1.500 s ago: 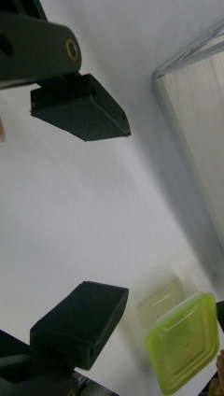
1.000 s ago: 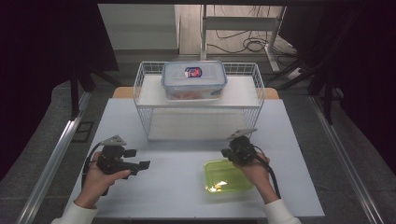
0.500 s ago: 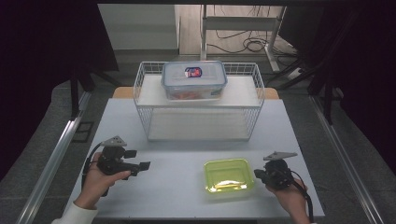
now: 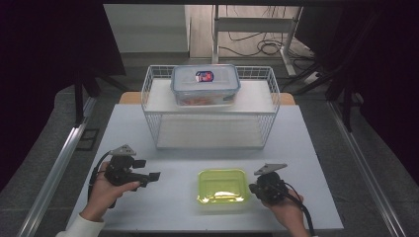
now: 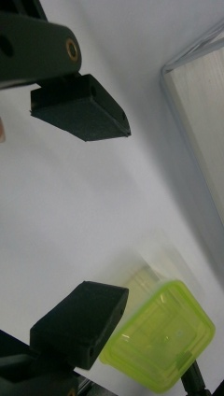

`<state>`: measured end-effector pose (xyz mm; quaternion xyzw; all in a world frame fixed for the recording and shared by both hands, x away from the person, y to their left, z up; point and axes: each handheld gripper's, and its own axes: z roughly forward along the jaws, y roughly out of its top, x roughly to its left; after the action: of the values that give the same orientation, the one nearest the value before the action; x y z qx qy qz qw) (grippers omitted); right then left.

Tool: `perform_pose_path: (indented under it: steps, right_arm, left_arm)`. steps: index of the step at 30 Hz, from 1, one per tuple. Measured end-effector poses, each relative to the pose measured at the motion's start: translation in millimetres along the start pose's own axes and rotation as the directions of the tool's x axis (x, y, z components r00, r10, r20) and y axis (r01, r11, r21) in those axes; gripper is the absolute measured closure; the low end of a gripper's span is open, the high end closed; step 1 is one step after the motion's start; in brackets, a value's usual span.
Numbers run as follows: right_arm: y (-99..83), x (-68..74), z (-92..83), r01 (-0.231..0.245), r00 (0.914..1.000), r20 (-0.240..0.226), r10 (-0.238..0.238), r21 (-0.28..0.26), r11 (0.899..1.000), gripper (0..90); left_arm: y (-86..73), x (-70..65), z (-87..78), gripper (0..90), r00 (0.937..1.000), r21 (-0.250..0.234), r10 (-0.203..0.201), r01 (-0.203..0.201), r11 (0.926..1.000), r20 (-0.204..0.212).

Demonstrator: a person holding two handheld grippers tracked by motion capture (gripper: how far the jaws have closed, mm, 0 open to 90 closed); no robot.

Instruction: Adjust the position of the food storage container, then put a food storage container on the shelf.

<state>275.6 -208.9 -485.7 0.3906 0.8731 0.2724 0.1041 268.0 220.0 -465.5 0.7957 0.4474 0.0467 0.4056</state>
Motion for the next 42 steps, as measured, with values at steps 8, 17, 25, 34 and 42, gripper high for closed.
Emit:
perform_pose_path:
  steps: [8,17,25,34,42]
  right_arm:
    - [17.2,21.1,15.0,0.053,0.9983,-0.025,-0.053,-0.012,0.999,89.0]
    - [13.9,12.3,5.2,0.012,0.9997,-0.022,-0.013,-0.067,0.998,88.9]
    - [8.4,-4.2,-9.1,-0.067,0.9954,-0.076,0.058,-0.122,0.99,84.5]
    - [8.8,-12.6,-19.0,-0.173,0.9761,-0.161,0.145,-0.177,0.969,51.1]
    - [9.9,-11.0,-15.7,-0.203,0.96,-0.228,0.163,-0.163,0.966,44.9]
  left_arm:
    - [-1.1,1.2,2.1,20.2,1.0,0.007,-0.002,0.002,1.0,-0.001]
    - [-1.5,-0.6,4.0,20.2,1.0,0.013,0.002,-0.002,0.9999,0.001]
    - [-3.5,-3.0,6.7,18.8,0.9994,0.007,-0.035,0.035,0.9994,0.007]
    - [-7.4,-22.0,17.8,16.3,0.9976,0.02,-0.061,0.06,0.998,0.034]
    - [-7.6,-38.4,32.1,17.7,0.9968,0.032,-0.049,0.047,0.9984,0.063]
